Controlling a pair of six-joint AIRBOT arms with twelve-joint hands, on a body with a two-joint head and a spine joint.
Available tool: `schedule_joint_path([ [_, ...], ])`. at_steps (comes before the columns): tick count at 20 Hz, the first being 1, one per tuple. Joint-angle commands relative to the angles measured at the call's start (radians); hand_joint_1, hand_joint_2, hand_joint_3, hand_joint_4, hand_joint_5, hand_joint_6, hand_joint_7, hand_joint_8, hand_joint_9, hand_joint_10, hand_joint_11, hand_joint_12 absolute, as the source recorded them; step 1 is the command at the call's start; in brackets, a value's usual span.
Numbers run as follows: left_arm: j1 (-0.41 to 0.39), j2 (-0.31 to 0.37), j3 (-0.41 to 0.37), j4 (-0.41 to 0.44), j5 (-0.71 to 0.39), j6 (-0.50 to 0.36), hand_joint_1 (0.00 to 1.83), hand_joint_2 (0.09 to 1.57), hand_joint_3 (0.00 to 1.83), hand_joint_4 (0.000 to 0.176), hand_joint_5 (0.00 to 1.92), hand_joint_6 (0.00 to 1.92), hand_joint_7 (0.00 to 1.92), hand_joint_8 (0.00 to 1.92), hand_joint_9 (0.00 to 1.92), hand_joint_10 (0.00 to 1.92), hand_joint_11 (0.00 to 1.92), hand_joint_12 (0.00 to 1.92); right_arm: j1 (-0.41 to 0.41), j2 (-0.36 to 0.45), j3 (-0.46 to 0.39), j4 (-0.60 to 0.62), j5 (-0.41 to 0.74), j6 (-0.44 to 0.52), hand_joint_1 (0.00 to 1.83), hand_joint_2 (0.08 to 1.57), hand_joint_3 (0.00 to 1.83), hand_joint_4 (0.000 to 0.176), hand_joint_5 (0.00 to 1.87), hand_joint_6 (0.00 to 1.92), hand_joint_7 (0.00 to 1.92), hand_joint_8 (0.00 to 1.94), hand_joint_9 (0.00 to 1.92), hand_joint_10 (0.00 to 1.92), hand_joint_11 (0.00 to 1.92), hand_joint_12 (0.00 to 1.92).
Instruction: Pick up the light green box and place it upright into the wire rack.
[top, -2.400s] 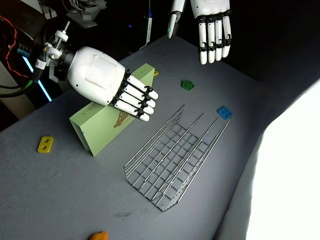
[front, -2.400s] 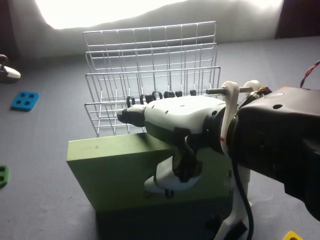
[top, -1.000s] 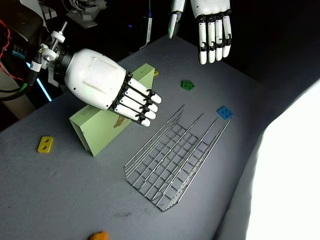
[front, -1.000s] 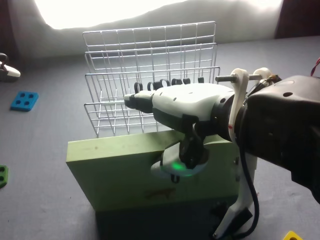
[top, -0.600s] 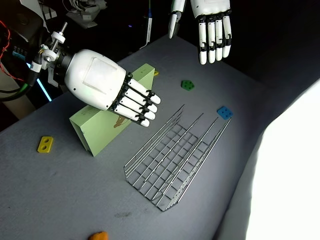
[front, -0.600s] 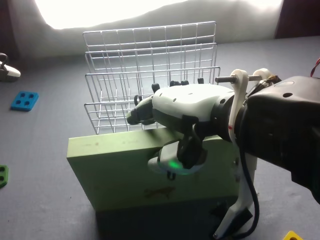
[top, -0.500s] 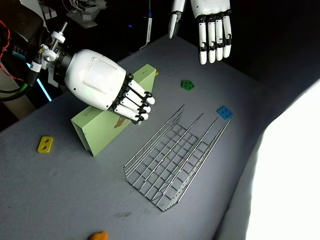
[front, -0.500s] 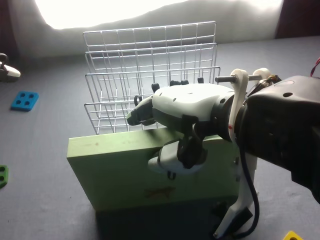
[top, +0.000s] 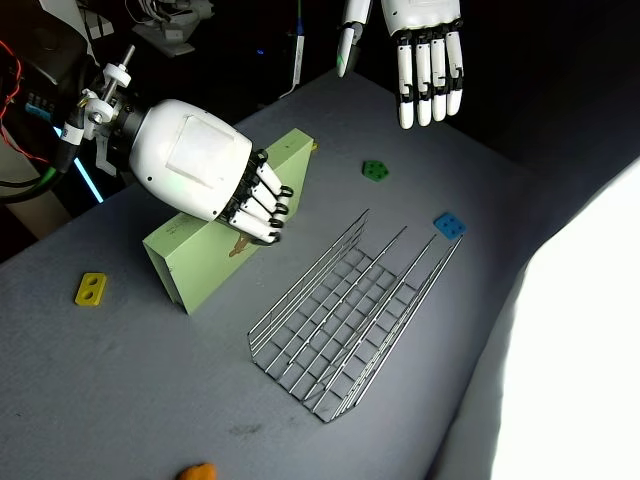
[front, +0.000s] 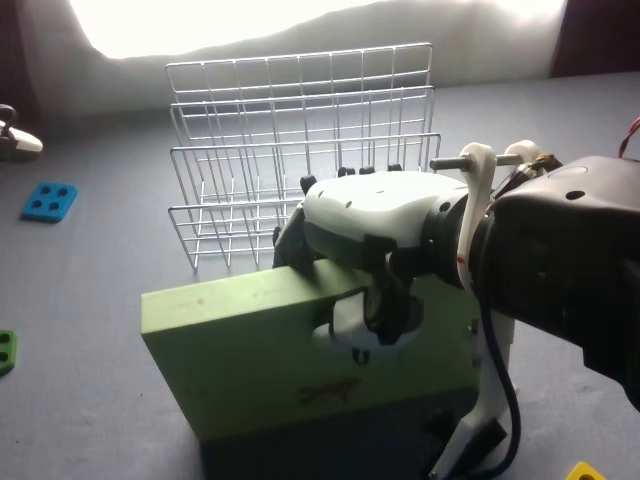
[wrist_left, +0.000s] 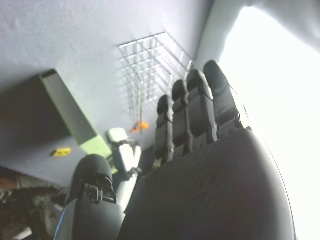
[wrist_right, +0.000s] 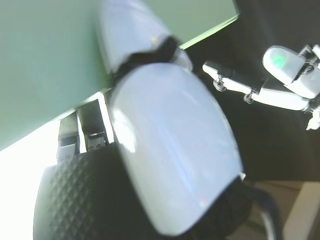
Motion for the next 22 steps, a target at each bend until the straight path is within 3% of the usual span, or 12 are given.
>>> schedule_joint_path([
  [1, -0.015, 0.002, -0.008, 0.010, 0.086, 0.000, 0.00, 1.22, 0.00, 0.026, 0.16, 0.00, 0.22, 0.00, 0.18, 0.00, 0.00, 0.45, 0.007, 0.004, -0.001, -0.054, -0.011, -0.001, 1.34, 1.23, 0.00, 0.000, 0.85, 0.90, 0.70, 1.53, 0.64, 1.67, 0.54, 1.69],
  [6, -0.017, 0.002, -0.008, 0.010, 0.086, 0.000, 0.00, 1.22, 0.00, 0.035, 0.17, 0.01, 0.23, 0.01, 0.19, 0.01, 0.00, 0.44, 0.014, 0.006, -0.002, -0.058, -0.011, -0.001, 1.35, 1.23, 0.00, 0.000, 0.86, 0.88, 0.72, 1.50, 0.64, 1.67, 0.52, 1.73],
  [9, -0.022, 0.002, -0.007, 0.010, 0.086, 0.000, 0.00, 1.22, 0.00, 0.027, 0.18, 0.01, 0.24, 0.01, 0.20, 0.01, 0.00, 0.42, 0.060, 0.043, -0.030, -0.058, -0.031, -0.001, 1.35, 1.22, 0.00, 0.000, 0.87, 0.85, 0.74, 1.47, 0.65, 1.66, 0.54, 1.68],
  [11, -0.021, 0.002, -0.006, 0.010, 0.086, 0.000, 0.00, 1.22, 0.00, 0.033, 0.16, 0.00, 0.23, 0.00, 0.20, 0.01, 0.00, 0.41, 0.094, 0.070, -0.055, -0.058, -0.036, -0.005, 1.35, 1.22, 0.00, 0.000, 0.88, 0.84, 0.72, 1.48, 0.65, 1.66, 0.54, 1.68],
  [12, -0.020, 0.002, -0.003, 0.010, 0.086, 0.000, 0.00, 1.22, 0.00, 0.015, 0.20, 0.01, 0.24, 0.00, 0.21, 0.01, 0.00, 0.47, 0.117, 0.085, -0.066, -0.058, -0.036, -0.019, 1.35, 1.23, 0.00, 0.000, 0.85, 0.90, 0.70, 1.50, 0.66, 1.67, 0.54, 1.73],
  [13, -0.018, 0.002, -0.001, 0.010, 0.086, 0.000, 0.00, 1.22, 0.00, 0.012, 0.21, 0.01, 0.24, 0.00, 0.21, 0.01, 0.00, 0.48, 0.135, 0.093, -0.070, -0.058, -0.036, -0.024, 1.35, 1.23, 0.00, 0.000, 0.84, 0.91, 0.70, 1.50, 0.66, 1.68, 0.54, 1.74],
  [15, -0.016, 0.002, 0.004, 0.010, 0.086, 0.000, 0.00, 1.20, 0.00, 0.025, 0.19, 0.01, 0.24, 0.00, 0.22, 0.01, 0.00, 0.48, 0.175, 0.111, -0.071, -0.074, -0.039, -0.022, 1.35, 1.23, 0.00, 0.000, 0.82, 0.97, 0.69, 1.51, 0.67, 1.67, 0.53, 1.72],
  [18, -0.016, 0.002, 0.007, 0.010, 0.086, 0.000, 0.00, 1.21, 0.00, 0.037, 0.16, 0.00, 0.22, 0.00, 0.21, 0.01, 0.00, 0.48, 0.202, 0.124, -0.070, -0.260, -0.037, 0.034, 1.35, 1.23, 0.00, 0.000, 0.80, 0.94, 0.70, 1.50, 0.66, 1.68, 0.49, 1.72],
  [19, -0.016, 0.002, 0.008, 0.010, 0.086, 0.000, 0.00, 1.21, 0.00, 0.025, 0.24, 0.02, 0.26, 0.01, 0.22, 0.01, 0.00, 0.51, 0.206, 0.125, -0.061, -0.306, -0.045, 0.053, 1.34, 1.25, 0.00, 0.000, 0.79, 0.99, 0.66, 1.56, 0.63, 1.71, 0.51, 1.76],
  [20, -0.015, 0.002, 0.009, 0.010, 0.086, 0.000, 0.00, 1.22, 0.00, 0.041, 0.22, 0.01, 0.26, 0.00, 0.23, 0.01, 0.00, 0.52, 0.210, 0.124, -0.047, -0.333, -0.054, 0.073, 1.34, 1.26, 0.00, 0.000, 0.75, 1.03, 0.66, 1.58, 0.62, 1.72, 0.52, 1.77],
  [22, -0.013, 0.002, 0.013, 0.010, 0.086, 0.000, 0.00, 1.24, 0.01, 0.048, 0.20, 0.00, 0.25, 0.00, 0.24, 0.01, 0.00, 0.56, 0.216, 0.111, 0.004, -0.369, -0.085, 0.134, 1.34, 1.26, 0.00, 0.000, 0.80, 0.97, 0.65, 1.59, 0.60, 1.74, 0.51, 1.78],
])
